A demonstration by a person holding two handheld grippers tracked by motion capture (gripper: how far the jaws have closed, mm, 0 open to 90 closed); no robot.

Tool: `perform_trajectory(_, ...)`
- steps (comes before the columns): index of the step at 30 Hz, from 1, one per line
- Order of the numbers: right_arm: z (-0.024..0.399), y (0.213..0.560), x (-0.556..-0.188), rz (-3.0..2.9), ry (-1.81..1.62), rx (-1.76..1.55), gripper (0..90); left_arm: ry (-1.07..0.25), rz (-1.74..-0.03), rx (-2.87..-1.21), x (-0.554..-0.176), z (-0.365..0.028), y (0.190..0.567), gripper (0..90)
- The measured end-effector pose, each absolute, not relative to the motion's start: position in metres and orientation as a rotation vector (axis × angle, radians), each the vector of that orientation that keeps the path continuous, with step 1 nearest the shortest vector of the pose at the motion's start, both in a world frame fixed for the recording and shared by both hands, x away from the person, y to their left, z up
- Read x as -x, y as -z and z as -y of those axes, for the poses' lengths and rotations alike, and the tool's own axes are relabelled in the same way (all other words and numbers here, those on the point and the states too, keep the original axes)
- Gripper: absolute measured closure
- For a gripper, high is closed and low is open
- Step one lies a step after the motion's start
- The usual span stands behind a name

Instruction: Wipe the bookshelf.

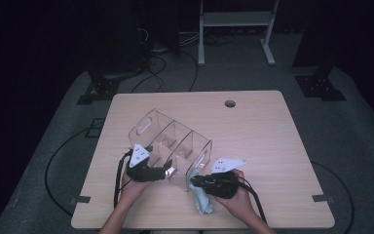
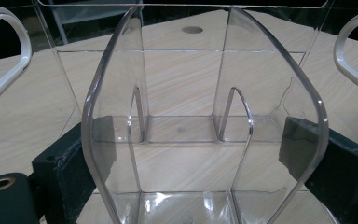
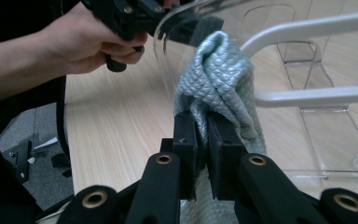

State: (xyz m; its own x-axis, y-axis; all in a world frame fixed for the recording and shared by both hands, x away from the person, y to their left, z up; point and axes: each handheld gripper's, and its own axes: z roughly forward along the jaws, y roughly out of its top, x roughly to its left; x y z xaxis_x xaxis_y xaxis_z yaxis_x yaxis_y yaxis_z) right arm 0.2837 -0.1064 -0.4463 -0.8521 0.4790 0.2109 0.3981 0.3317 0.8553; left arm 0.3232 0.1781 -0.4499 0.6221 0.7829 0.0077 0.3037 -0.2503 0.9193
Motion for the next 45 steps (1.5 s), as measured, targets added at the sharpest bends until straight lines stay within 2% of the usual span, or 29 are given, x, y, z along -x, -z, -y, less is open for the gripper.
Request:
perform_trajectory(3,0.101,0.455,-0.281,-2.545,-1.532,-0.816,82.0,-0.585,-0.873,-1.826,-0.323,-0.179,0.45,6.6)
perform_trajectory(11,0.109,0.435,-0.284,-2.467,-1.583,-0.829,82.1,-0.583,-0.867,-1.828,-0.323,-0.178,0.45,6.6)
perform_trajectory(18,0.101,0.423,-0.272,-2.491,-1.601,-0.731,82.1,-0.578,-0.854,-1.841,-0.322,-0.18,0.45,6.6)
perform_trajectory(22,0.111,0.415,-0.28,-2.432,-1.615,-0.784,82.0,-0.577,-0.848,-1.841,-0.322,-0.179,0.449,6.6)
perform_trajectory(45,0.114,0.41,-0.284,-2.464,-1.658,-0.832,82.2,-0.564,-0.84,-1.852,-0.322,-0.179,0.45,6.5)
